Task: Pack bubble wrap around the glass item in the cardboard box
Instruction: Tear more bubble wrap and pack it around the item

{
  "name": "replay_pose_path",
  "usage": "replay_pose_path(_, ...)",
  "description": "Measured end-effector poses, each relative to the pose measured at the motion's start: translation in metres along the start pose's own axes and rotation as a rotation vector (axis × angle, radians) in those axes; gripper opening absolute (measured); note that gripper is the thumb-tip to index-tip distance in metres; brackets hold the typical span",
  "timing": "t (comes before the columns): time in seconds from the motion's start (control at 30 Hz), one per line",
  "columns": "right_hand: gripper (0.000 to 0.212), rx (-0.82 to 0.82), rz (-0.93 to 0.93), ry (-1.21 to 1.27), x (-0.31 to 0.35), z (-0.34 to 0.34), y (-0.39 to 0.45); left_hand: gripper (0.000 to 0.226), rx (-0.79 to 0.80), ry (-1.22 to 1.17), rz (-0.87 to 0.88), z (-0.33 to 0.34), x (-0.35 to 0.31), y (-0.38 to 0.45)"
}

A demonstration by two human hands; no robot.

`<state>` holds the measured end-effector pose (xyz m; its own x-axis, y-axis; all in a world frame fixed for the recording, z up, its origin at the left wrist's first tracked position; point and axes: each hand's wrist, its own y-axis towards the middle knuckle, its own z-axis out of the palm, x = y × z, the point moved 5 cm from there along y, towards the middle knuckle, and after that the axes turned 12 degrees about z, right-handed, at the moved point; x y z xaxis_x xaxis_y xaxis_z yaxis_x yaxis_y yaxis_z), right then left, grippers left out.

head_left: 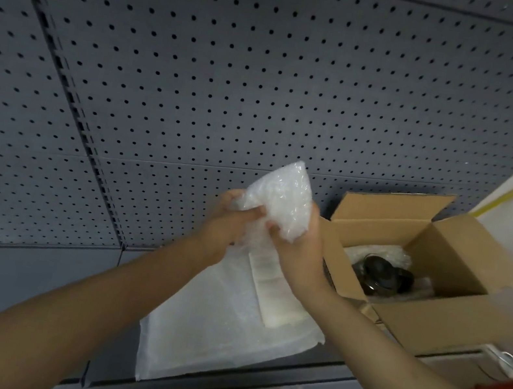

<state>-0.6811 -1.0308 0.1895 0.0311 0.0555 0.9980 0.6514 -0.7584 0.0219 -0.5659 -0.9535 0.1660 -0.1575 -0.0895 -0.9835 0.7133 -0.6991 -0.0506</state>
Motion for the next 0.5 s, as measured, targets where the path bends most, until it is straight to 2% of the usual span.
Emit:
replay_pose_path(0.1, 0.033, -0.056, -0.09, -0.057, 0.024, -0.029, 0.0, 0.042, 0.04, 0.08, 0.058, 0.025, -0.013, 0.007)
replay_pose_path(0.23, 0.053, -0.208, -0.105, -0.169, 0.034, -0.089, 0.009, 0.045, 0.153, 0.185, 0.105, 0.055, -0.02, 0.018)
replay_pose_path(0.33, 0.063, -0.293, 0.001, -0.24, 0.034, -0.144, 0.02, 0.037, 0.236, 0.383, 0.166, 0.081, -0.019, 0.028)
replay_pose_path(0.4, 0.063, -0.272, 0.097, -0.274, 0.028, -0.174, 0.029, 0.037, 0.306, 0.53, 0.192, 0.103, -0.016, 0.034)
replay_pose_path(0.5, 0.058, -0.23, 0.213, -0.489, 0.011, -0.209, 0.045, 0.034, 0.379, 0.734, 0.228, 0.137, -0.009, 0.044)
